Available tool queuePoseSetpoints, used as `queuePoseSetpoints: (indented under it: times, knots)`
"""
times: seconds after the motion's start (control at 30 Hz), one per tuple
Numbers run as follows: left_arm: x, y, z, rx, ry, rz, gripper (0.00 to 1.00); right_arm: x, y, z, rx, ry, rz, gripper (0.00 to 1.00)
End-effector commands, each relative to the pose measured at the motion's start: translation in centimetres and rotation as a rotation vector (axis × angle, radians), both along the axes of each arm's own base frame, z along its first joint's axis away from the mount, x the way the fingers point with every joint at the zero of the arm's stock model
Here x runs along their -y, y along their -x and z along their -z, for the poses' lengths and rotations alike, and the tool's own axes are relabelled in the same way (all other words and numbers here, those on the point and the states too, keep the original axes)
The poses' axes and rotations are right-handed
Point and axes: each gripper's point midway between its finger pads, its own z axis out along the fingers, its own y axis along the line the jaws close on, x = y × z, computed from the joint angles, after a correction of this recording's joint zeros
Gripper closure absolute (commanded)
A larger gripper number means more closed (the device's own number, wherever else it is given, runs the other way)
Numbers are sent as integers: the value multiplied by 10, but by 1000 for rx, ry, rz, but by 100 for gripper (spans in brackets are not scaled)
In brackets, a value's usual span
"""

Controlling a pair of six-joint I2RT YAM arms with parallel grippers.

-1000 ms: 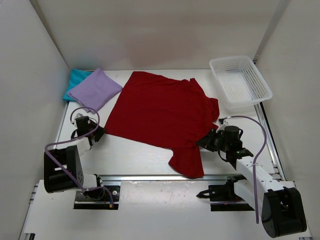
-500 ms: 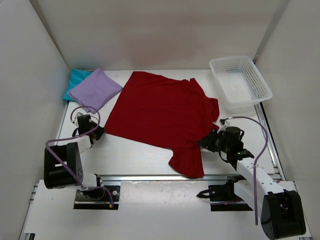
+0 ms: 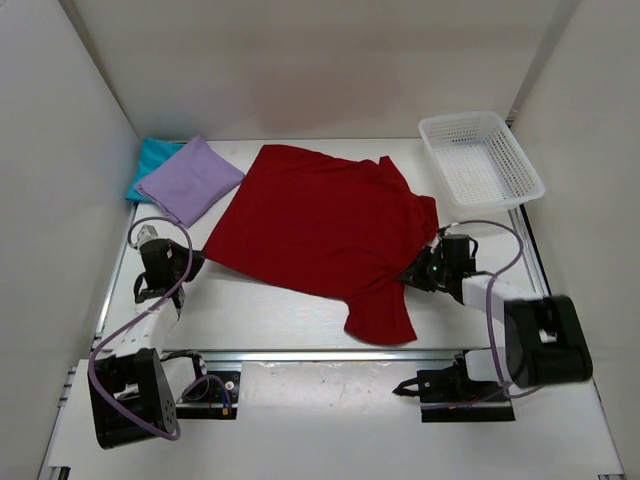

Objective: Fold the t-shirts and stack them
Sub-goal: Flatten out the tshirt

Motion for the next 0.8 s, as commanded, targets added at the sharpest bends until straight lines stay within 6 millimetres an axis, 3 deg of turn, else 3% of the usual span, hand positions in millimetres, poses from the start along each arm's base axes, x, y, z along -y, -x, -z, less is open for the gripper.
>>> queuePoseSetpoints:
  times: [0.0,0.03,0.07,0.1,0.13,0.17,0.23,0.27,0.3,0.37,0.4,0.47,0.5,0.53,0.6,0.77]
  knots:
    - [7,18,11,-26,31,43,100,-9,-60,-30,137,-57,-17,97]
    - [5,20,11,-23,37,40,100,-13,-78,-37,157,-96,-31,99]
    - [1,19,8,-17,22,32,100,-17,-83,-32,134,-123,-51,100]
    - [2,20,8,-20,17,38,100,-19,-108,-53,195,-130,-69,100]
    - [0,19,2,-4,10,33,100,-22,-126,-61,211,-144,-91,100]
    - [0,17,-4,11,3,37,100,-25,-130,-59,186,-149,-102,100]
    - [1,14,-10,26,-9,42,100,-19,-150,-81,228,-123,-90,92]
    - [5,12,-13,32,-3,58,100,-15,-149,-88,234,-100,-73,79]
    - [7,9,-15,42,-3,63,100,-13,-145,-89,240,-83,-74,62]
    - [13,2,-18,54,-8,77,100,1,-125,-87,234,-10,-25,46]
    - [22,-1,-20,61,-6,99,100,4,-119,-101,275,5,-10,40]
    - [28,-5,-22,69,-6,109,100,20,-91,-79,237,54,54,36]
    - [33,-8,-24,78,2,120,100,22,-85,-90,278,60,61,37]
    - [38,-9,-25,83,8,134,100,28,-68,-70,229,77,86,37]
    - [48,-10,-27,89,0,157,100,34,-39,-54,209,103,112,41]
    - [61,-7,-27,108,12,188,100,53,0,-21,163,164,191,58]
